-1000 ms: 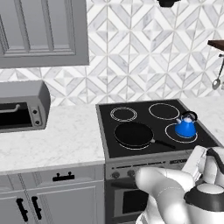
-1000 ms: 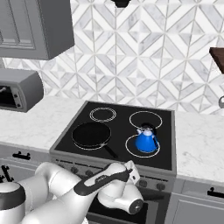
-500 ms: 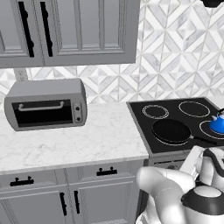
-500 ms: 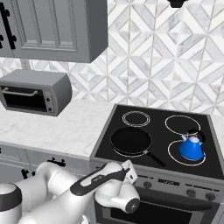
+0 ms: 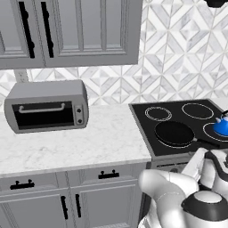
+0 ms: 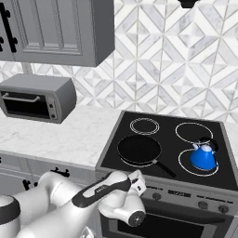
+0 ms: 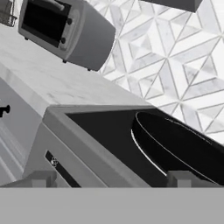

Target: Pick the kettle from the counter and place it on a stove burner. Then turn the burner on.

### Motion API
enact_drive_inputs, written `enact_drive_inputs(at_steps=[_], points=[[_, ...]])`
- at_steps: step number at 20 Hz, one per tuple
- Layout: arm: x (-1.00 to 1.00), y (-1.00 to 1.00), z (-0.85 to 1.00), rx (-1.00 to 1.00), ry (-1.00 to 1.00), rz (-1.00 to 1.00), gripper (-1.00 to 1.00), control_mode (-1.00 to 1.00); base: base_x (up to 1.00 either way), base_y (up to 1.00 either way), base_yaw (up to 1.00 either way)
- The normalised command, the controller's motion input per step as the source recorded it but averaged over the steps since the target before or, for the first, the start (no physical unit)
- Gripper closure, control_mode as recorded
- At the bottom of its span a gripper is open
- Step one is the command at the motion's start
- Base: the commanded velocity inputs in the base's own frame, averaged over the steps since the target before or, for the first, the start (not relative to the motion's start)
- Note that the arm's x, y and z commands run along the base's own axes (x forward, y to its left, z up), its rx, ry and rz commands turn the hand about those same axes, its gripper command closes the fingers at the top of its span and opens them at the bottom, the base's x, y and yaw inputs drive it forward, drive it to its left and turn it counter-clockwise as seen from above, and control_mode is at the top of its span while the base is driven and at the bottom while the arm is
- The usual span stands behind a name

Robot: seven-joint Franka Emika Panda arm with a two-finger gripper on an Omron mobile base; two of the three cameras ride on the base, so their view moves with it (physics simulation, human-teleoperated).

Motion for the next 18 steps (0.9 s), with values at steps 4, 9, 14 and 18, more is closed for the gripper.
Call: enact_drive_inputs(at_steps=[4,9,14,18], points=[[0.0,-0.67,0.0,0.02,0.0,0.0,-1.0,-1.0,0.0,0.0,0.0],[0.0,-0.8,0.0,0.03,-0.01,0.0,-1.0,-1.0,0.0,0.0,0.0],[-0.01,-0.84,-0.16,0.01,0.0,0.0,-1.0,-1.0,0.0,0.0,0.0],[-0.07,-0.68,-0.36,0.0,0.0,0.0,-1.0,-1.0,0.0,0.0,0.0]])
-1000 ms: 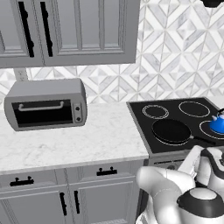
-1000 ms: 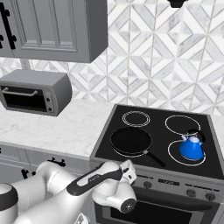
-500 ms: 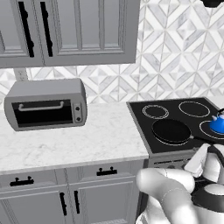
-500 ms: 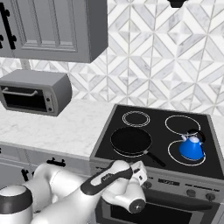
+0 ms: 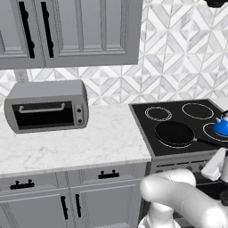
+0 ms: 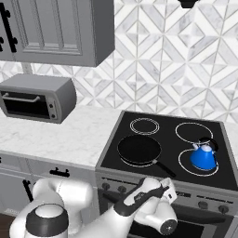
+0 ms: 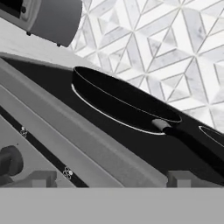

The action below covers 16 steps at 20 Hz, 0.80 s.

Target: Pick the kettle from the counter and place it on a stove burner. Then turn the burner on.

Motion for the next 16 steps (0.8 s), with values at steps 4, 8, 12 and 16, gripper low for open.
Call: enact_drive_inputs(at_steps=[4,8,12,16], points=[[-0.17,-0.15,-0.39,0.0,-0.02,-0.05,-1.0,-1.0,0.0,0.0,0.0],[-0.34,-0.01,-0.27,0.1,-0.01,-0.12,-1.0,-1.0,0.0,0.0,0.0],[-0.1,0.0,-0.16,0.19,0.04,-0.13,-1.0,-1.0,0.0,0.0,0.0],[0.01,0.01,-0.05,0.23,0.03,-0.13,-1.0,-1.0,0.0,0.0,0.0]])
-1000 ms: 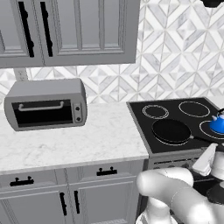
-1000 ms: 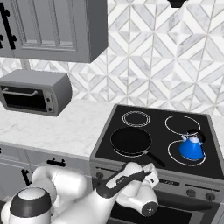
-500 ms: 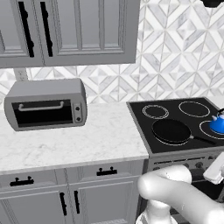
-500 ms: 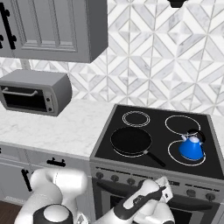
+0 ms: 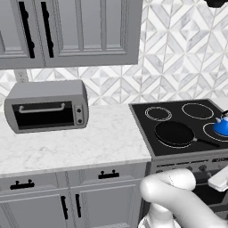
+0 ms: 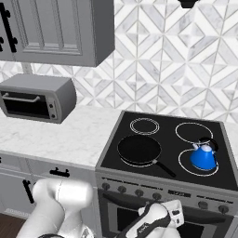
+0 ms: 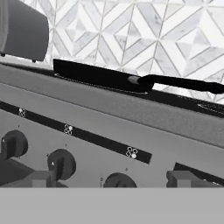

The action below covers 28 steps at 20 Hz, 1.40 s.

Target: Pick the kettle from the counter and place it on a stove burner. Then turn the burner on.

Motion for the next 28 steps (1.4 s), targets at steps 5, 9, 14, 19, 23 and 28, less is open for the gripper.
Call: enact_drive_inputs(at_steps=[5,9,14,19,23,28], points=[[0.04,0.03,0.0,0.3,0.02,-0.12,-1.0,-1.0,0.0,0.0,0.0],[0.0,0.04,0.0,0.31,0.03,-0.07,-1.0,-1.0,0.0,0.0,0.0],[0.0,0.18,-0.06,0.14,0.0,-0.05,-1.0,-1.0,0.0,0.0,0.0],[0.13,0.08,-0.15,0.0,0.0,-0.03,-1.0,-1.0,0.0,0.0,0.0],[0.31,0.0,-0.14,0.0,0.0,-0.07,-1.0,-1.0,0.0,0.0,0.0],[0.31,0.0,-0.22,0.0,0.0,-0.07,-1.0,-1.0,0.0,0.0,0.0]])
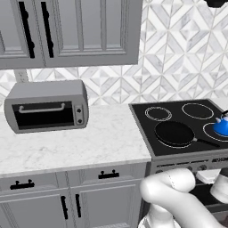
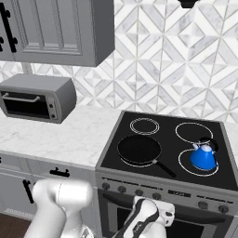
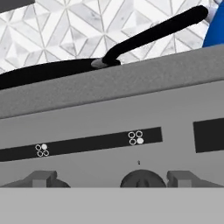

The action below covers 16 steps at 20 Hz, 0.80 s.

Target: Pick the kettle from the counter and place it on a stove burner. Then turn the burner on.

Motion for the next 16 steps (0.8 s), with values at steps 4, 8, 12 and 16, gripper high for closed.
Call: enact_drive_inputs(at_steps=[4,8,12,16], points=[[0.25,0.0,-0.33,0.0,0.0,-0.06,-1.0,-1.0,0.0,0.0,0.0],[0.2,-0.11,-0.35,0.0,0.0,-0.04,-1.0,-1.0,0.0,0.0,0.0],[0.2,-0.17,-0.33,0.0,0.0,-0.03,-1.0,-1.0,0.0,0.0,0.0],[0.21,-0.22,-0.31,0.0,0.0,-0.02,-1.0,-1.0,0.0,0.0,0.0]])
